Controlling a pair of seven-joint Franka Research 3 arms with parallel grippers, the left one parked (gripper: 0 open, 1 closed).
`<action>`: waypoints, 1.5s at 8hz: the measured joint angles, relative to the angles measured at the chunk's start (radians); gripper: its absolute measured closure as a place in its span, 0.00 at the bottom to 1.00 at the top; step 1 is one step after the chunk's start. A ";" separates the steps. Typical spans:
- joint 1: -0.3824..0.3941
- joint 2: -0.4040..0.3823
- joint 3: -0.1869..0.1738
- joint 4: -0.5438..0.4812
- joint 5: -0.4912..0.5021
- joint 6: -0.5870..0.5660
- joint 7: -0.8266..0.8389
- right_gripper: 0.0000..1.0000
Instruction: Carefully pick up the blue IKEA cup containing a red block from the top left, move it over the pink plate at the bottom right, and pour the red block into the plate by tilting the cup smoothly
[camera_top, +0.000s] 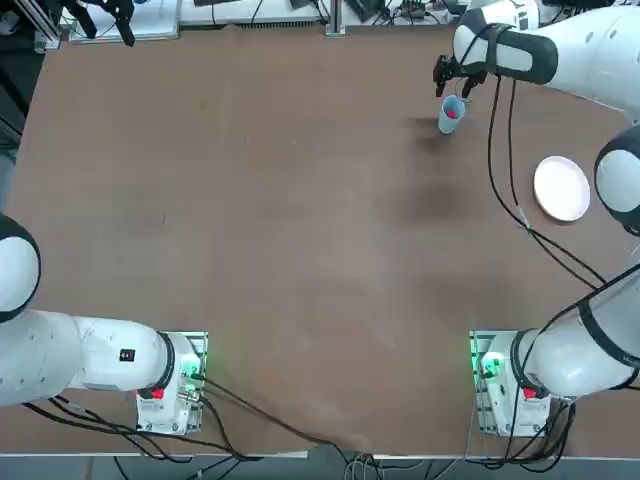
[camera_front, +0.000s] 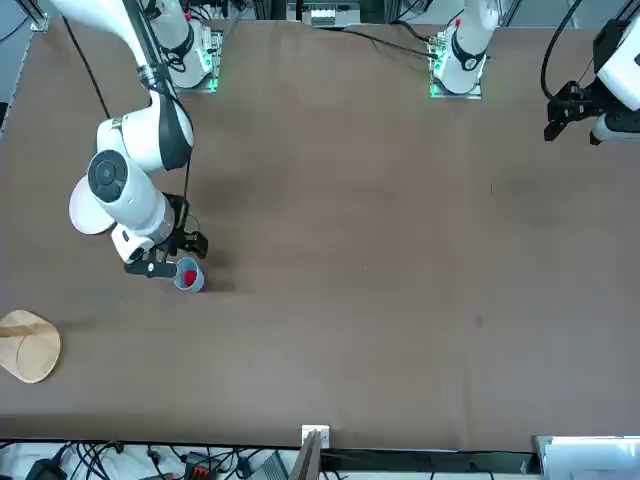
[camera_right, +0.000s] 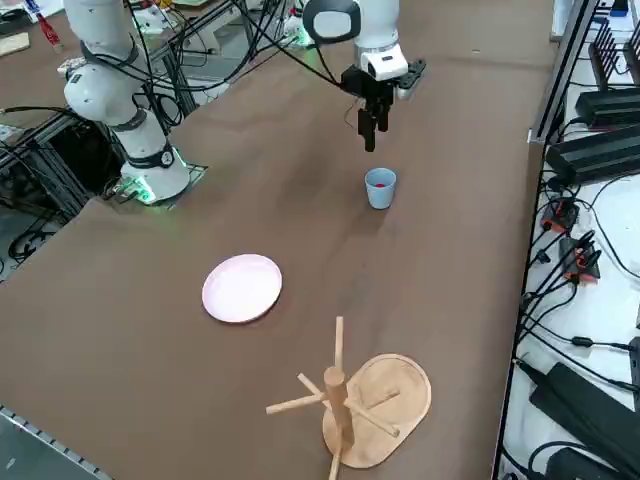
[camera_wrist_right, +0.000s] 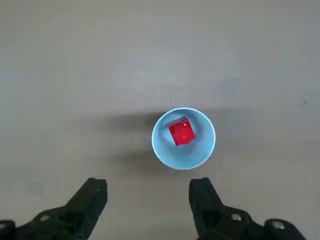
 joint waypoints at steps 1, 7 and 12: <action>0.000 0.019 0.000 -0.001 -0.001 0.021 0.000 0.00; 0.019 0.093 -0.002 -0.001 -0.035 0.093 0.004 0.00; 0.019 0.125 -0.005 -0.001 -0.051 0.133 0.007 0.00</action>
